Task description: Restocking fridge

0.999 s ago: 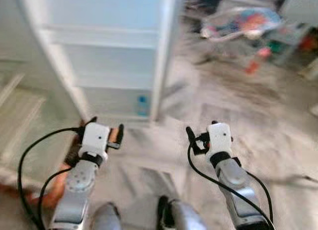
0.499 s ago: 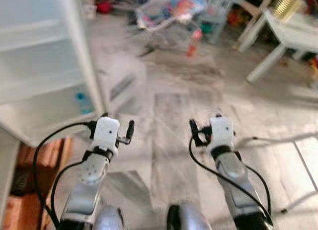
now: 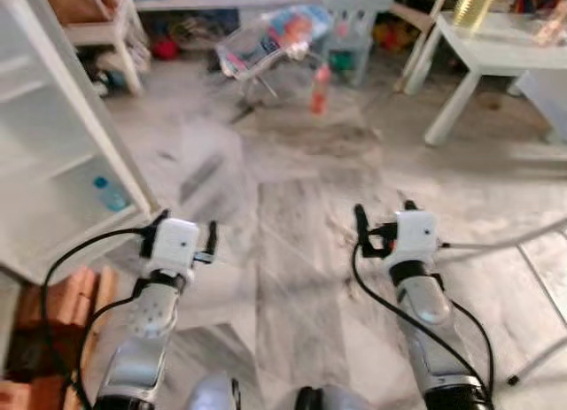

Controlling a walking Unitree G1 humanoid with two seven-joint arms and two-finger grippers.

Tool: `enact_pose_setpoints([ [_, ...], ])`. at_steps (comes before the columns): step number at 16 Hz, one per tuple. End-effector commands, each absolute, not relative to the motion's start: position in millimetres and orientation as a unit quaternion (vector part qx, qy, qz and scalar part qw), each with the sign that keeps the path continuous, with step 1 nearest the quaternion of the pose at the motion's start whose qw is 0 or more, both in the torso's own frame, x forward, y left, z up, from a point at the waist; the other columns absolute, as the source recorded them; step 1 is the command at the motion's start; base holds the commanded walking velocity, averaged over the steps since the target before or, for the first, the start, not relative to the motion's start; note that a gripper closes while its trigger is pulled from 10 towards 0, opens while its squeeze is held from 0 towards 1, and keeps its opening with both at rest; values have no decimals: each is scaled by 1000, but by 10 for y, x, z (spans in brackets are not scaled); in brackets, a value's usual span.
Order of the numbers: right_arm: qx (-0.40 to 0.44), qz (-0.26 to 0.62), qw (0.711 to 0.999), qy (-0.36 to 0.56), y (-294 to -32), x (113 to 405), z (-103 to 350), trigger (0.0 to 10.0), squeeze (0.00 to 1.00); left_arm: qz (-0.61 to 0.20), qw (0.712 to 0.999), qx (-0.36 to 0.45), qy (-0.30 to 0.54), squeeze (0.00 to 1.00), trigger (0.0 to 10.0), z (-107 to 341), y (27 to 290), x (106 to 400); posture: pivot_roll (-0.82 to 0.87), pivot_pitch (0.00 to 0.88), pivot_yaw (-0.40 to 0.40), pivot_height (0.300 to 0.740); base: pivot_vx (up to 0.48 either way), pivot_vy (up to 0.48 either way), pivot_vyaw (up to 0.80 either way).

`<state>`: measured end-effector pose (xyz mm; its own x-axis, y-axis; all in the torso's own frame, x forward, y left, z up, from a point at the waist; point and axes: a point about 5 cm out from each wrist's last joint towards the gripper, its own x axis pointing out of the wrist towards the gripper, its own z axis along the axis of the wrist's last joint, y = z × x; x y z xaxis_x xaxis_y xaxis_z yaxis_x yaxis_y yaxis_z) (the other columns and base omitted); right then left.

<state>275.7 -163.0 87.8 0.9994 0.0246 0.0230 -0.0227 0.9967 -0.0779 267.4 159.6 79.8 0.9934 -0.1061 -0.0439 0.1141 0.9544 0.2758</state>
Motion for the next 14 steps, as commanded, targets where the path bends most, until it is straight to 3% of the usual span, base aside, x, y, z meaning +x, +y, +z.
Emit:
enact_pose_setpoints([
  [1,-39,2,999,-22,-1673,2757,920,10000,0,-61,987,148,9,0,10000,839,1614,2719,78,55,30,740,0,0,0],
  [4,-51,11,998,-19,-1701,2716,922,10000,0,-45,987,154,2,0,10000,868,1678,2709,63,53,33,740,196,0,0],
  [10,-36,87,995,-12,-1505,2657,931,10000,0,-43,988,142,32,0,10000,663,1598,2511,75,71,-16,740,444,0,0],
  [14,-55,114,992,-4,-1425,2670,912,10000,0,-47,988,142,33,0,10000,643,1552,2540,75,64,-20,740,460,0,0],
])
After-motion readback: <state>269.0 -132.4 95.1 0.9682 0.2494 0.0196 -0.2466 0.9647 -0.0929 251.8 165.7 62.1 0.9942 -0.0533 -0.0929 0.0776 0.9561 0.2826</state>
